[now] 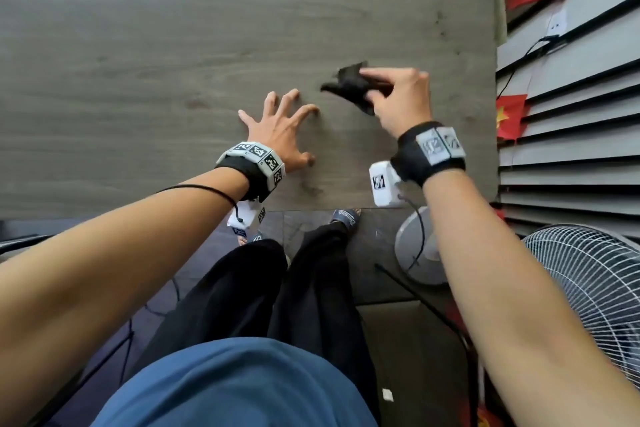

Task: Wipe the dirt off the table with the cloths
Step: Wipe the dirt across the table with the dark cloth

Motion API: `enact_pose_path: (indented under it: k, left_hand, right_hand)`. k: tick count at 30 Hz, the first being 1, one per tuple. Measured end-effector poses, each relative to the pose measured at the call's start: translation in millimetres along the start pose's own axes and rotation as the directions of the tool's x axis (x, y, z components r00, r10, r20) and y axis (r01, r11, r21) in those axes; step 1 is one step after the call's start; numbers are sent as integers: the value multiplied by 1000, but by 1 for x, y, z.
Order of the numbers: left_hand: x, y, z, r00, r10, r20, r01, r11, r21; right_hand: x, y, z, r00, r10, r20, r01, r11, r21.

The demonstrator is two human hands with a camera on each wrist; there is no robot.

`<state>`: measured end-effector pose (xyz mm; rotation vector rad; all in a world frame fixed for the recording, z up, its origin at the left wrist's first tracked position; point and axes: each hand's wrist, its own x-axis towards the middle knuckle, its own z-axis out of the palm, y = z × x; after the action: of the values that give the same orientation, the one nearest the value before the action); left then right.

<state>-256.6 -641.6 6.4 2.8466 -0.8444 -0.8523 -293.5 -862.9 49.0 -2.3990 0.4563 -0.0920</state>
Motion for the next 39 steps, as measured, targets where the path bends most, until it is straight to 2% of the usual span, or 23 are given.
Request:
enact_pose_path:
  k: [2,4,10,14,19,21,24,28,31,33,37,39]
  left_hand:
    - [3,2,-4,999,-18,33,19,1000,-4]
    - [7,2,-6,998,-34,52,35,999,-12]
    - [13,5,-9,995,-75,70,77,997,-21]
    - [12,8,-12,994,-88,69,90,996,-28]
    - [10,9,-11,994,-95,57,97,995,-23]
    - [9,9,-11,993,-93,69,95,995,-28]
    - [9,10,-12,993,-90,75,91,996,-16]
    - [11,12,-14,991,-102,90,103,995,-6]
    - [12,12,-14,989,-110,97,111,994,-7]
    - [13,11,-14,989,-107,100,108,994,-9]
    - [13,11,-12,989,-105,103,107,994,-20]
    - [12,11,-13,988,-113,106,116,993,-22]
  right_hand:
    - [44,15,0,996,84,36,-81,993,-81]
    - [72,30,8,990,117,73,-105,983,-152]
    - [99,52,39,992,15,124,33,926,-376]
    - [63,54,37,980,-69,185,149,872,-467]
    - [-23,57,33,956,-157,248,247,885,-394]
    - [-38,54,25,943,-153,295,255,904,-344]
    - [-3,45,8,938,-126,322,222,934,-279]
    - [85,45,-9,965,-152,213,217,920,-327]
    - [119,64,-10,974,-26,226,124,893,-433]
    - [102,71,-3,975,28,219,80,878,-471]
    - [15,78,5,988,-63,144,120,895,-430]
    - [-30,81,7,986,-84,146,137,905,-403]
